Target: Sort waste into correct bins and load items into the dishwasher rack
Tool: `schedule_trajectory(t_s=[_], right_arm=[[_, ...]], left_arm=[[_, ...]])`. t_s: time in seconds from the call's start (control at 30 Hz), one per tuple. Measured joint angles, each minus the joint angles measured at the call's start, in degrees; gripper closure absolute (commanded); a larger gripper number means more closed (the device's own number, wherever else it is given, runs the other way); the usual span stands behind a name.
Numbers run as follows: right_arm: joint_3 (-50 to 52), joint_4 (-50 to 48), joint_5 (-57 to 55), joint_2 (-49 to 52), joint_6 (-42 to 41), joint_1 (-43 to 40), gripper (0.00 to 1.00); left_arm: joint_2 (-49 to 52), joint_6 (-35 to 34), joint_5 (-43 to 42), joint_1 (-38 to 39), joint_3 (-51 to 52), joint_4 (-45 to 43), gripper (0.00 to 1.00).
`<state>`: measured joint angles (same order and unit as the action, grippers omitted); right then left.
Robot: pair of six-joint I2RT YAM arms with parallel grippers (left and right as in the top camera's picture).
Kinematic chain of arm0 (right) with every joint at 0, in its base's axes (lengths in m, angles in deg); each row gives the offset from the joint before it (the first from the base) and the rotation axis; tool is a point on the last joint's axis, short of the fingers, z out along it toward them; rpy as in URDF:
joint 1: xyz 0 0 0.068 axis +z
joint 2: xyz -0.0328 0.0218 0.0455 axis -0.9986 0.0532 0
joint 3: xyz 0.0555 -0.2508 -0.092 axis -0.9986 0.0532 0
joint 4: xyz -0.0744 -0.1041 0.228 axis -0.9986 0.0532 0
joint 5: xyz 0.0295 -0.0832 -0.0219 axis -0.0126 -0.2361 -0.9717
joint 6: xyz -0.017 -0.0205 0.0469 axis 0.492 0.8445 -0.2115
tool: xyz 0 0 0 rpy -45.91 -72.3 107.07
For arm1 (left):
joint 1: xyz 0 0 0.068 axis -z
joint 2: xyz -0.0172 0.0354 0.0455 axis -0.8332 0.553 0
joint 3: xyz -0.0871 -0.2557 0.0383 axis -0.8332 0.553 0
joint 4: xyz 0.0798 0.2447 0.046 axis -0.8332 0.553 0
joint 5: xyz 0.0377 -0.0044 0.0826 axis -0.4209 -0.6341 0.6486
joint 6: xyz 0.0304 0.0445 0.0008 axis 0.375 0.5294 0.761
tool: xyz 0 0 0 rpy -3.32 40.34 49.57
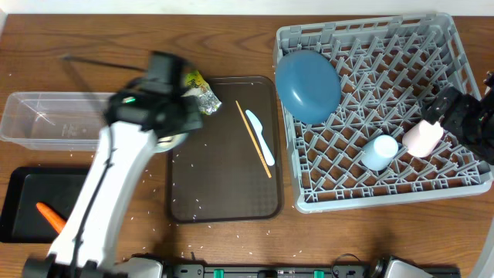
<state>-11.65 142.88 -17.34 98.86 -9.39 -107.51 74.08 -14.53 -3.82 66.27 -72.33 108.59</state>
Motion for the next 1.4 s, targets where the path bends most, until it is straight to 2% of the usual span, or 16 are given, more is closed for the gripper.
schedule_trajectory(t_s=[0.13,0.3,0.57,0.63,0.67,0.77,0.9,1.07,1.17,1.27,1.4], right_arm=[[0.00,-0.39,0.00,0.00,0.00,0.00,0.01],[0.00,-0.44,0.00,0.00,0.00,0.00,0.01],[0.00,-0.44,0.00,0.00,0.00,0.00,0.01],[0.00,-0.42,0.00,0.00,0.00,0.00,0.01],[0.00,-0.39,0.00,0.00,0.00,0.00,0.01],[0.00,-0.42,0.00,0.00,0.00,0.00,0.01],[0.00,-0.37,0.00,0.00,0.00,0.00,0.01],[0.00,-0.42,0.00,0.00,0.00,0.00,0.01],[0.00,-0.37,0.00,0.00,0.00,0.00,0.01],[0.00,-0.20,0.00,0.00,0.00,0.00,0.01],[0.00,0.07,0.00,0.00,0.00,0.00,0.01]], left_arm=[[-5.25,0.09,-3.45,-11.15,3.43,0.48,0.94],[-7.61,2.89,-12.02,-27.54,9.64,-1.40,0.94],[-6.60,8.70,-26.51,-49.83,19.08,-11.74,0.88],[-5.84,9.42,-29.64,-53.53,21.35,-14.69,0.94],[-5.49,9.55,-31.08,-55.17,22.58,-16.39,0.94],[-4.70,10.23,-34.86,-59.54,26.21,-20.87,0.94],[-4.59,10.82,-37.44,-63.87,28.28,-21.79,0.94],[-4.59,11.21,-38.84,-64.83,28.33,-21.90,0.94],[-4.59,11.63,-39.26,-64.83,28.33,-21.86,0.84],[-4.59,11.13,-36.83,-64.81,28.33,-20.59,0.76],[-4.59,8.02,-27.47,-64.78,28.33,-20.68,0.76]])
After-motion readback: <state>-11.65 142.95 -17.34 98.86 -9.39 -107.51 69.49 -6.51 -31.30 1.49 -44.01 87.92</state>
